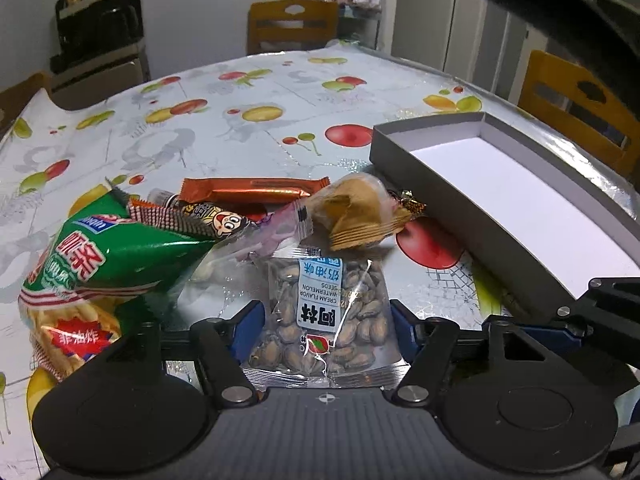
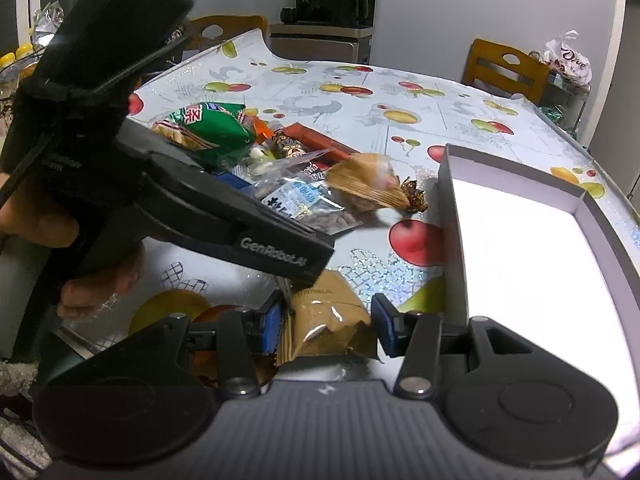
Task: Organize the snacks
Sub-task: 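Grasp the clear seed bag with the left tool while the right tool grasps the tan wafer packet, then carry the seed bag with the left tool while the right tool carries the wafer packet toward the grey box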
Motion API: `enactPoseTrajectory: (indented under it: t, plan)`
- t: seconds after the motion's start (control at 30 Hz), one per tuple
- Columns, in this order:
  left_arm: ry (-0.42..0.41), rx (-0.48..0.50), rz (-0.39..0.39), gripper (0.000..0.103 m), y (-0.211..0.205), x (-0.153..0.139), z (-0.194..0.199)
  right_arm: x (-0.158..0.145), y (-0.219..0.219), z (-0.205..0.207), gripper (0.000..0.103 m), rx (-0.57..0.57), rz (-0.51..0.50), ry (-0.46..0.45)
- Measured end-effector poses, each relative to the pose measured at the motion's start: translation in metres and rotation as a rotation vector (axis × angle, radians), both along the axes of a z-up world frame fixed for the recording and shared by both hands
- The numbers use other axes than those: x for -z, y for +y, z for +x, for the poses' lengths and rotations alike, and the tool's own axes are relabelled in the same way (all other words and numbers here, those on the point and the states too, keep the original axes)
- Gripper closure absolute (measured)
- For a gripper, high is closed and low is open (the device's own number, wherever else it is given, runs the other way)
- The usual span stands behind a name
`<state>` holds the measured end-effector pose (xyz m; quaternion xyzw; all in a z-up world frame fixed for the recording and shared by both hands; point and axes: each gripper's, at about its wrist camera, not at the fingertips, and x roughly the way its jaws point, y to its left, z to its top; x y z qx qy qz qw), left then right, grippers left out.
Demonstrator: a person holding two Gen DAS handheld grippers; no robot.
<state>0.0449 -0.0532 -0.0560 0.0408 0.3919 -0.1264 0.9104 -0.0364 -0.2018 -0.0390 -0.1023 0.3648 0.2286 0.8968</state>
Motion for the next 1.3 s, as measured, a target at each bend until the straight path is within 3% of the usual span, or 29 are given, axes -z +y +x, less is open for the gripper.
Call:
enactPoseTrajectory:
  t: [0.47,1.3]
  plan:
    - [-0.087,-0.016,-0.038,0.042,0.014,-0.028,-0.027,-0.016,-0.005,-0.015,0.056,-0.028,0.046,-0.076]
    - [-0.214,0.0,-0.015,0.042,-0.001,-0.066,-0.047,-0.045,-0.024,-0.035,0.056,-0.047,0.123,-0.2]
